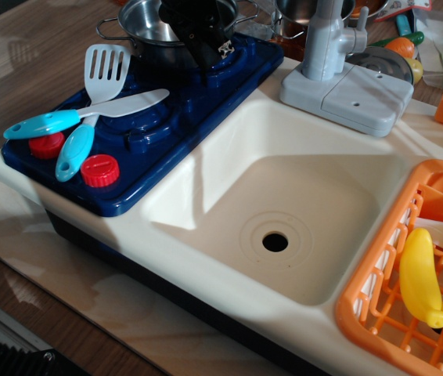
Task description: Put pan from stove to sink
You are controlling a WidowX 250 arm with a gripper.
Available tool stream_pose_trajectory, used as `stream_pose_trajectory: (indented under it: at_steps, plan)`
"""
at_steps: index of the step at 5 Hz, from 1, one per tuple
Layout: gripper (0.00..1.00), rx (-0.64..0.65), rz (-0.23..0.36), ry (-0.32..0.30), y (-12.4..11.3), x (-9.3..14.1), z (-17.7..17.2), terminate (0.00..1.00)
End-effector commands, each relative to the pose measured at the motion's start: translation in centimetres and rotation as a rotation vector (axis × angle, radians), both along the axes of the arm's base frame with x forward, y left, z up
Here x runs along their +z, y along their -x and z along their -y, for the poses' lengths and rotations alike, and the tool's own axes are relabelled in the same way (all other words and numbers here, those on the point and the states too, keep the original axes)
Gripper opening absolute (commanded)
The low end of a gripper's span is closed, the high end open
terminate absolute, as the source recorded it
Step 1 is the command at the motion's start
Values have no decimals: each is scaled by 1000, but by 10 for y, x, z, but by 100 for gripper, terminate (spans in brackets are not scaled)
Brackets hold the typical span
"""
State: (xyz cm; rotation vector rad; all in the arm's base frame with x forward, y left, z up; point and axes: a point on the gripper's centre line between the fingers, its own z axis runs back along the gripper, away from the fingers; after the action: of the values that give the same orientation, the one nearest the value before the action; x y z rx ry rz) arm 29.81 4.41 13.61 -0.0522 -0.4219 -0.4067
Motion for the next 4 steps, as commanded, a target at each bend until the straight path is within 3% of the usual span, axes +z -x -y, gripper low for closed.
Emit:
stream_pose_trajectory:
  at_steps: [1,2,3,4]
  plan:
    - [0,88,12,-51,9,34,23,0]
    - [0,168,19,-53,20,45,45,0]
    - [0,231,39,-128,26,52,64,0]
    - [0,328,44,-80,29,61,75,0]
